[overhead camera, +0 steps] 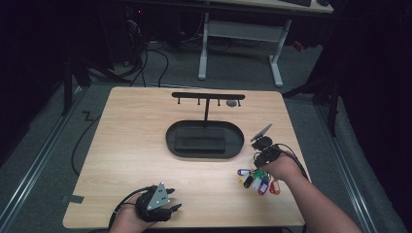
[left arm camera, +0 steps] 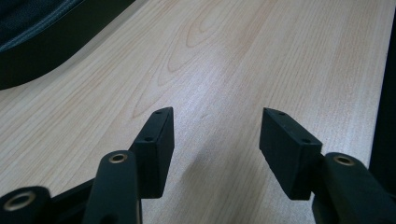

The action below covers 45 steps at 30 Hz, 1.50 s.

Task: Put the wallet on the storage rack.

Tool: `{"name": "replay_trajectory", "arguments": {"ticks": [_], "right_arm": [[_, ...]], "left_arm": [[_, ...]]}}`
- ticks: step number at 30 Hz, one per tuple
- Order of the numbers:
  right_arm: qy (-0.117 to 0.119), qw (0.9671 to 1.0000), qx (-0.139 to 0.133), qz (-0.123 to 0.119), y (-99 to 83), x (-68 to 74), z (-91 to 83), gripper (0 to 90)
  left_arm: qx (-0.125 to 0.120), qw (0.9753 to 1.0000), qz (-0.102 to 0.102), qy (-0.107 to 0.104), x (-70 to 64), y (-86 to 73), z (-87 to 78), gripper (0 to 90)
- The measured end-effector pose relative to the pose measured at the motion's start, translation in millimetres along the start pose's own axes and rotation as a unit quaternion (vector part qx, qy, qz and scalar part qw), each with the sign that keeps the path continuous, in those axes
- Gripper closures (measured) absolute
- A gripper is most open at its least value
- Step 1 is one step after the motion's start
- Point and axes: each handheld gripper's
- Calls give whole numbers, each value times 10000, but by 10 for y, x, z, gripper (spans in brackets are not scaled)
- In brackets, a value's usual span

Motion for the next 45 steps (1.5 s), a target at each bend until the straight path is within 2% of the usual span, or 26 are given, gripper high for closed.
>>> {"name": "replay_trajectory", "arguments": {"ticks": [3, 5, 6, 13, 20, 26, 28, 34, 35, 36, 41, 42, 44, 45], "right_arm": [[-60, 9999, -31, -144, -52, 13, -71, 865], [-73, 9999, -29, -143, -66, 19, -96, 866], [-117, 9998, -72, -160, -118, 16, -181, 867], [-250, 9995, -166, -132, -267, -45, -399, 870], [-386, 9990, -166, -129, -369, -94, -507, 873], [-353, 9992, -129, -137, -422, -122, -583, 875], [-353, 9992, -125, -149, -449, -132, -641, 876], [-314, 9992, -229, -76, -513, -173, -813, 875], [-298, 9992, -242, -111, -526, -180, -849, 875], [-298, 9992, -242, -111, -526, -180, -849, 875], [-317, 9991, -270, -98, -569, -181, -992, 876], [-312, 9991, -276, -113, -574, -178, -1013, 877], [-337, 9989, -298, -145, -583, -170, -1078, 877], [-337, 9989, -298, -145, -583, -170, -1078, 877]], "left_arm": [[3, 10000, 27, 11, -1, 3, -3, 455], [-9, 10000, 18, 18, -1, 1, 0, 455], [-4, 10000, 3, 14, 2, -1, 1, 455], [9, 10000, -3, -9, 5, -8, -3, 455], [12, 10000, 4, 15, 9, -11, -6, 455], [-76, 9999, -46, 124, 37, -23, -29, 457], [-159, 9996, -199, 154, 88, -56, -34, 458], [-303, 9985, -397, 243, 152, -83, -65, 460], [-311, 9976, -511, 361, 186, -99, -77, 460], [-311, 9976, -511, 361, 186, -99, -77, 459], [-378, 9933, -946, 538, 326, -172, -102, 448], [-378, 9933, -946, 538, 326, -172, -102, 441], [-461, 9898, -1212, 594, 398, -212, -129, 427], [-461, 9898, -1212, 594, 398, -212, -129, 418]]}}
Point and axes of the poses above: each handheld gripper's, and its own axes: z roughly forward along the jaws, y roughly out of its top, x roughly to its left, and after that the axes turned 8 degrees about x, right-handed
